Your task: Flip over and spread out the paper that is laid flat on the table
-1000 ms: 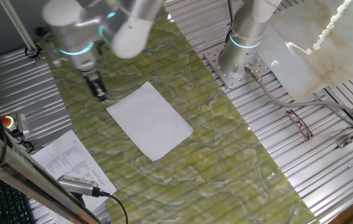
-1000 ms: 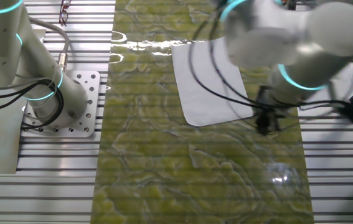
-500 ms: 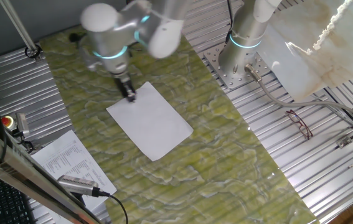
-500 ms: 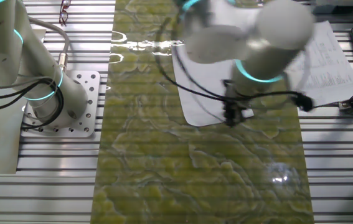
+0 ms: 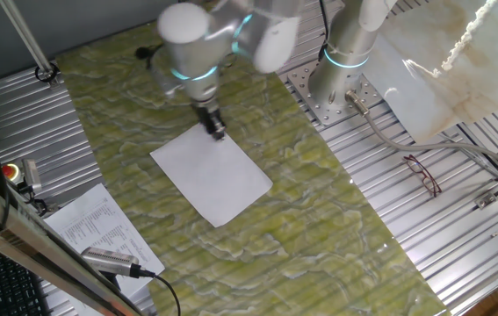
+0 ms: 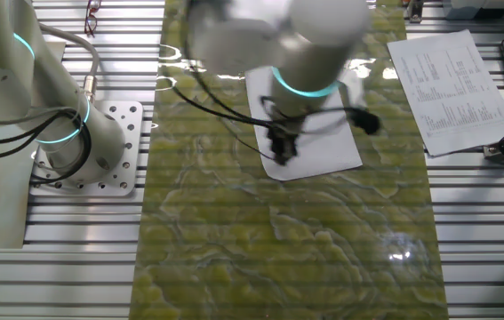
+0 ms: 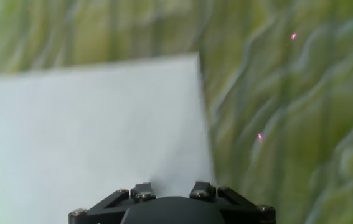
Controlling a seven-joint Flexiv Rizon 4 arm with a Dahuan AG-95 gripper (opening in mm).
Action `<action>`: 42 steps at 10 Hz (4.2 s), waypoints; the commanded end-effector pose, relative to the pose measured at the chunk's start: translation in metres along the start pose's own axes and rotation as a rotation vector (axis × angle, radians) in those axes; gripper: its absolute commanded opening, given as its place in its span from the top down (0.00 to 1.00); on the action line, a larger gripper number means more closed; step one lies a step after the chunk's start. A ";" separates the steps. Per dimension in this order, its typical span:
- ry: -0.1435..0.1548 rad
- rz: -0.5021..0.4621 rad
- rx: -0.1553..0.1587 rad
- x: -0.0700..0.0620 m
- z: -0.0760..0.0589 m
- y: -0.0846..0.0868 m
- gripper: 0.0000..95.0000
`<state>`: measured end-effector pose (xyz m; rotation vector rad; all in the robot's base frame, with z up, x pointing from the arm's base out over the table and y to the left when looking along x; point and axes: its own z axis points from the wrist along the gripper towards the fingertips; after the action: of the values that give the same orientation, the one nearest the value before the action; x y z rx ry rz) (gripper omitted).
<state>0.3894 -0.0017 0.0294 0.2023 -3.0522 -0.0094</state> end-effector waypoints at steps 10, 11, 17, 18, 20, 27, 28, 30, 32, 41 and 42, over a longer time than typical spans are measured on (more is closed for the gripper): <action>-0.035 0.008 0.011 0.001 -0.012 -0.021 0.60; -0.035 0.009 0.012 0.001 -0.012 -0.025 0.60; -0.029 0.036 0.007 -0.017 -0.022 -0.047 0.80; -0.030 0.039 0.004 -0.017 -0.020 -0.053 0.80; -0.030 0.038 -0.004 -0.016 -0.018 -0.058 0.80; -0.020 0.068 -0.029 -0.015 -0.006 -0.079 0.60; -0.015 0.075 -0.028 -0.016 -0.003 -0.079 0.60; -0.014 0.077 -0.031 -0.016 0.000 -0.079 0.80; -0.008 0.082 -0.042 -0.015 0.000 -0.079 0.80; -0.002 0.094 -0.076 -0.016 0.007 -0.079 0.80; -0.001 0.111 -0.116 -0.016 0.007 -0.078 0.80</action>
<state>0.4142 -0.0776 0.0211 0.0362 -3.0523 -0.1565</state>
